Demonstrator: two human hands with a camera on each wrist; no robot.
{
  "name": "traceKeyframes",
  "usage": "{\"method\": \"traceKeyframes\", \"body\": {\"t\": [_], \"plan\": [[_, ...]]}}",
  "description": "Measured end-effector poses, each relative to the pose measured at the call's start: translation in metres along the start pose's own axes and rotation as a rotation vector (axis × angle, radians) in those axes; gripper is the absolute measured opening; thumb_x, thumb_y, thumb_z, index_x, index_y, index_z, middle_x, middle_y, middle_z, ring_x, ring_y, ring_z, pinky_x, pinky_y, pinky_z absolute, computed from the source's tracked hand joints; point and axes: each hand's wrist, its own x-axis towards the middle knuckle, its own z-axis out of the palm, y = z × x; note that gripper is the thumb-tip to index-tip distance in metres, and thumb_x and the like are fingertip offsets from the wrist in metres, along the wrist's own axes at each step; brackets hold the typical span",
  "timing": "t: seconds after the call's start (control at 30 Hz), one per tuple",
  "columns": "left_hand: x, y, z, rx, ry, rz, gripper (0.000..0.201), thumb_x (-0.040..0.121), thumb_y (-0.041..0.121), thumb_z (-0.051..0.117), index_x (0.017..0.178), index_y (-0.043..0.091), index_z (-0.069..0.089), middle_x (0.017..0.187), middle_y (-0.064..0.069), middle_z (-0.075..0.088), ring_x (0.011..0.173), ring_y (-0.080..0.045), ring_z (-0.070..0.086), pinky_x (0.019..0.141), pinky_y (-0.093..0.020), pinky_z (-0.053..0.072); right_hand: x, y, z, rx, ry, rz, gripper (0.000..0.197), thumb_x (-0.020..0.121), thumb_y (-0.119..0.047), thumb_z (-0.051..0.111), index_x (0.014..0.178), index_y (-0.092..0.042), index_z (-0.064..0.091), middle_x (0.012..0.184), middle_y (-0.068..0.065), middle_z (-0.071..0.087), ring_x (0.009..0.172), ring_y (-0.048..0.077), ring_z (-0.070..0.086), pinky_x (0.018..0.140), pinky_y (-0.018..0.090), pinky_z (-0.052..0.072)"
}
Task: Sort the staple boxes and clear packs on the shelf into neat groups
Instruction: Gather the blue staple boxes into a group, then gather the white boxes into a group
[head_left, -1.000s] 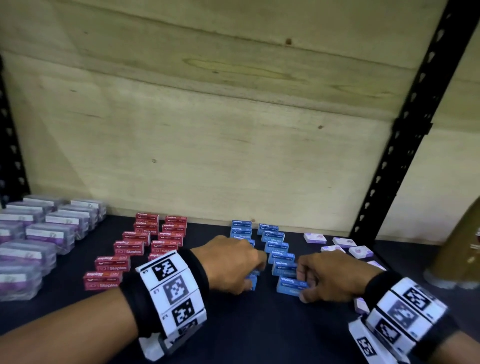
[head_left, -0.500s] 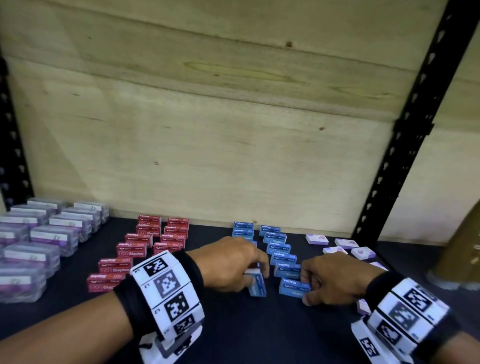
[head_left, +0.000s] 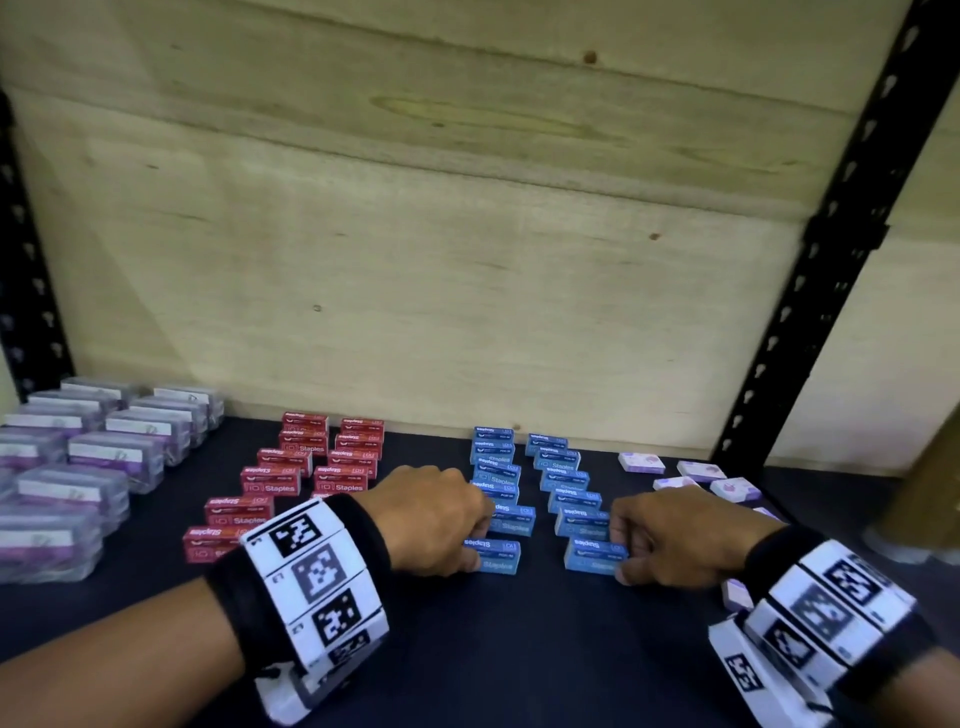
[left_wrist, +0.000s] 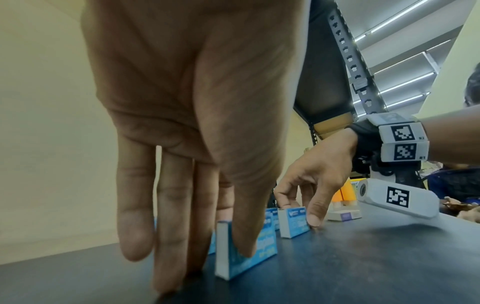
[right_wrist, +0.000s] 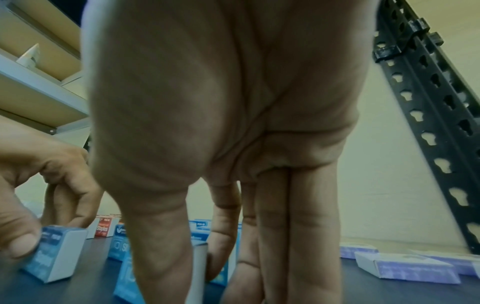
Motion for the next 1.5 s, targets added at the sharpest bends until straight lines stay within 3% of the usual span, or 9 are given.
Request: {"method": "traceKeyframes", "body": {"t": [0.1, 0.33, 0.73, 0.9, 0.97, 1.07, 1.17, 1.3, 1.5], "plan": [[0.002, 0.005, -0.003, 0.026, -0.031, 0.019, 0.023, 0.093, 0.044, 0.057, 0.107, 0.026, 0.054, 0.095, 0.002, 0.050, 0.085, -0.018, 0.044, 0.073, -0.032, 0.033, 0.001, 0.001, 0.000, 0.010, -0.006, -0.001, 0.022, 0.085, -0.045, 0.068, 0.095, -0.032, 0.054, 0.090, -0.012, 0.070, 0.074, 0.001, 0.057, 0.065, 0.016, 0.038], [0.011, 0.014, -0.007, 0.082, -0.084, 0.047, 0.028, 0.096, 0.044, 0.053, 0.116, 0.025, 0.052, 0.111, -0.004, 0.057, 0.095, -0.023, 0.051, 0.074, -0.033, 0.035, 0.002, 0.005, 0.002, 0.016, 0.002, -0.015, 0.022, 0.085, -0.045, 0.068, 0.095, -0.031, 0.054, 0.083, -0.014, 0.068, 0.068, -0.005, 0.054, 0.062, 0.015, 0.035], [0.005, 0.017, -0.008, 0.031, -0.120, 0.005, 0.063, 0.089, 0.057, 0.058, 0.134, 0.019, 0.037, 0.125, -0.004, 0.054, 0.113, -0.027, 0.053, 0.089, -0.039, 0.044, 0.001, 0.008, 0.002, 0.144, -0.032, 0.033, 0.041, 0.071, -0.045, 0.081, 0.094, -0.028, 0.051, 0.085, -0.015, 0.072, 0.078, 0.001, 0.064, 0.068, 0.018, 0.043], [0.001, 0.025, -0.013, 0.064, -0.122, -0.045, 0.074, 0.088, 0.061, 0.054, 0.141, 0.015, 0.031, 0.128, -0.006, 0.054, 0.115, -0.028, 0.054, 0.085, -0.037, 0.042, 0.002, 0.016, -0.005, 0.255, -0.107, 0.023, 0.039, 0.074, -0.034, 0.083, 0.095, -0.028, 0.052, 0.094, -0.009, 0.074, 0.078, 0.007, 0.064, 0.079, 0.024, 0.048], [0.000, 0.028, -0.019, 0.129, -0.090, -0.046, 0.066, 0.089, 0.061, 0.053, 0.135, 0.016, 0.039, 0.126, -0.006, 0.055, 0.113, -0.028, 0.055, 0.079, -0.036, 0.038, 0.001, 0.025, -0.010, 0.307, -0.157, 0.006, 0.038, 0.074, -0.033, 0.083, 0.099, -0.028, 0.055, 0.096, -0.008, 0.075, 0.085, 0.012, 0.068, 0.084, 0.028, 0.051], [0.002, 0.032, -0.034, 0.194, -0.027, -0.019, 0.053, 0.088, 0.061, 0.054, 0.119, 0.018, 0.050, 0.114, -0.002, 0.060, 0.103, -0.026, 0.059, 0.073, -0.034, 0.037, -0.001, 0.043, -0.021, 0.475, -0.221, -0.013, 0.032, 0.080, -0.024, 0.081, 0.104, -0.020, 0.060, 0.089, -0.004, 0.073, 0.077, 0.012, 0.066, 0.074, 0.024, 0.054], [0.015, 0.038, -0.052, 0.209, 0.016, 0.023, 0.050, 0.087, 0.064, 0.053, 0.113, 0.022, 0.059, 0.105, 0.002, 0.063, 0.093, -0.022, 0.061, 0.070, -0.033, 0.042, 0.002, 0.066, -0.033, 0.573, -0.162, 0.030, 0.025, 0.085, -0.015, 0.076, 0.105, -0.012, 0.062, 0.084, 0.002, 0.069, 0.074, 0.011, 0.065, 0.074, 0.025, 0.056], [0.047, 0.049, -0.073, 0.211, 0.085, 0.081, 0.046, 0.088, 0.063, 0.052, 0.110, 0.024, 0.062, 0.105, 0.002, 0.063, 0.090, -0.022, 0.061, 0.069, -0.033, 0.044, 0.018, 0.103, -0.041, 0.539, -0.022, 0.137, 0.020, 0.088, -0.013, 0.072, 0.106, -0.012, 0.065, 0.085, 0.004, 0.069, 0.072, 0.013, 0.065, 0.065, 0.023, 0.054], [0.115, 0.059, -0.087, 0.256, 0.052, 0.116, 0.046, 0.090, 0.058, 0.054, 0.113, 0.020, 0.064, 0.110, -0.002, 0.063, 0.094, -0.026, 0.062, 0.075, -0.035, 0.050, 0.053, 0.149, -0.056, 0.347, 0.011, 0.260, 0.009, 0.088, -0.017, 0.071, 0.096, -0.020, 0.067, 0.089, 0.004, 0.072, 0.069, 0.012, 0.061, 0.059, 0.023, 0.051]]}}
